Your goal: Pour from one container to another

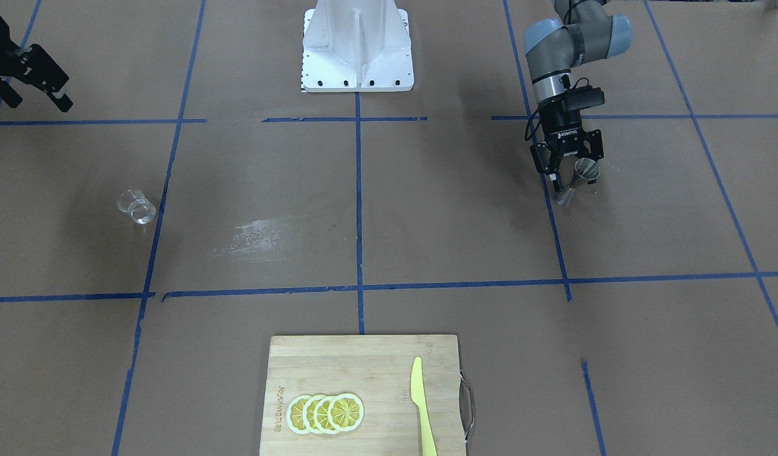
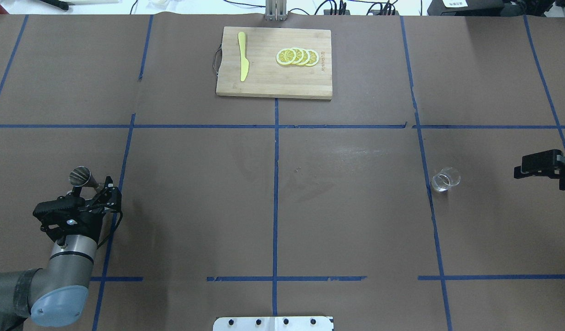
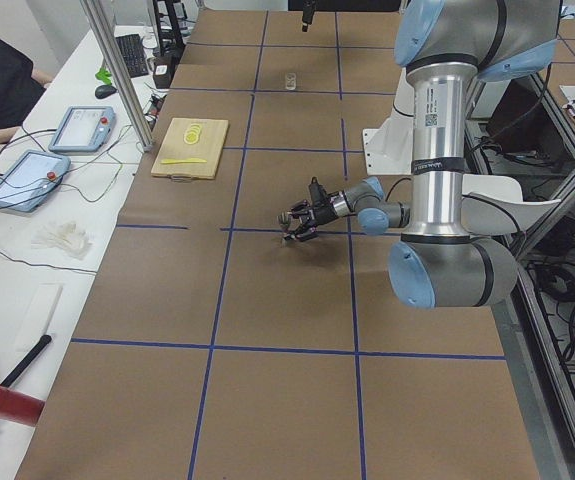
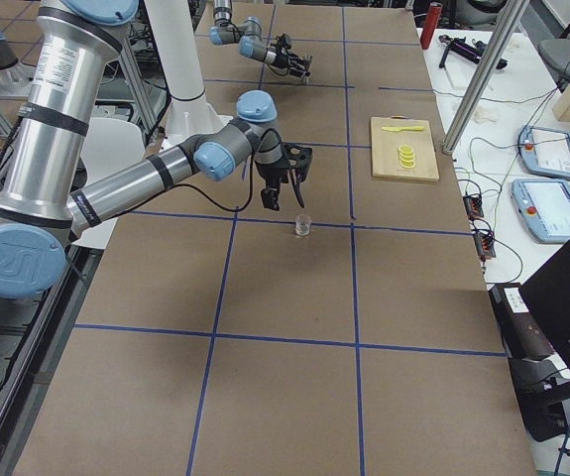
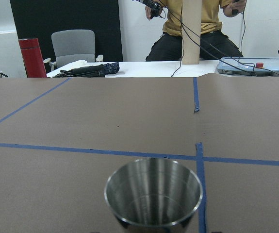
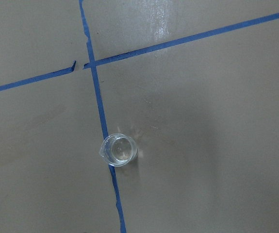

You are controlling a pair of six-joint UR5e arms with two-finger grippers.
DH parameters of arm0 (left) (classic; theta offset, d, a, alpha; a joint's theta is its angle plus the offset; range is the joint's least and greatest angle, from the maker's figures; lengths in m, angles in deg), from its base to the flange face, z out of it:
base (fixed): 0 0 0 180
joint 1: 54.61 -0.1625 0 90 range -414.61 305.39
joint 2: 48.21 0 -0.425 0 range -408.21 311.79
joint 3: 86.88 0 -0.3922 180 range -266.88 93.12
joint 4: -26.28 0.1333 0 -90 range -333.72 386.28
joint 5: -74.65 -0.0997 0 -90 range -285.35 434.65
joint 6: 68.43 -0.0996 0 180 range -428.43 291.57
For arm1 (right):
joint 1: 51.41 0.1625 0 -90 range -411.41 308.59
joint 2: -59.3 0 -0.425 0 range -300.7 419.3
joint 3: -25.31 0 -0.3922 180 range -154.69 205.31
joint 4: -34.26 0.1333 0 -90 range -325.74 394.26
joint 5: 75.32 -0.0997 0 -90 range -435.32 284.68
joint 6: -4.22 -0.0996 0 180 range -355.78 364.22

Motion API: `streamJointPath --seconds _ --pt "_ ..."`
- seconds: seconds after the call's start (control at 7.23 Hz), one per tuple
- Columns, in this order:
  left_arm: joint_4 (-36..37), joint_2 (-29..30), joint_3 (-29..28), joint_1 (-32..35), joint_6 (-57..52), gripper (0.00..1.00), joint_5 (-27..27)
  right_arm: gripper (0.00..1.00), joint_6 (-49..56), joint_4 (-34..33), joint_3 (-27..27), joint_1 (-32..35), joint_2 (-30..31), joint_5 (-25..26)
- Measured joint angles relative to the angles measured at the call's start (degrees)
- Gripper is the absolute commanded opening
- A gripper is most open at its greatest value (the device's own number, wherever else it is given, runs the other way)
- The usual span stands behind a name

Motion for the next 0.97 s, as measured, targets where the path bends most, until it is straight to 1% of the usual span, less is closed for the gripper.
streamJointPath --seconds 0.28,0.42,0.69,0.83,0.97 --pt "0.0 0.5 -0.8 0.0 0.0 0.65 0.0 1.00 -0.1 0.1 0.0 -0.2 0.0 0.1" --pt "0.0 0.8 -1.4 0.0 0.0 0.60 0.0 1.00 -0.1 0.1 0.0 -0.3 0.0 0.0" --pt "-0.1 1.1 -2.1 0.3 0.0 0.57 0.0 1.00 -0.1 0.1 -0.1 -0.3 0.0 0.0" --pt "-0.2 1.1 -2.3 0.4 0.1 0.49 0.0 1.00 -0.1 0.1 -0.2 -0.3 0.0 0.0" --pt "-0.3 1.1 -2.5 0.6 0.3 0.28 0.0 1.00 -0.1 0.1 -0.3 -0.3 0.0 0.0"
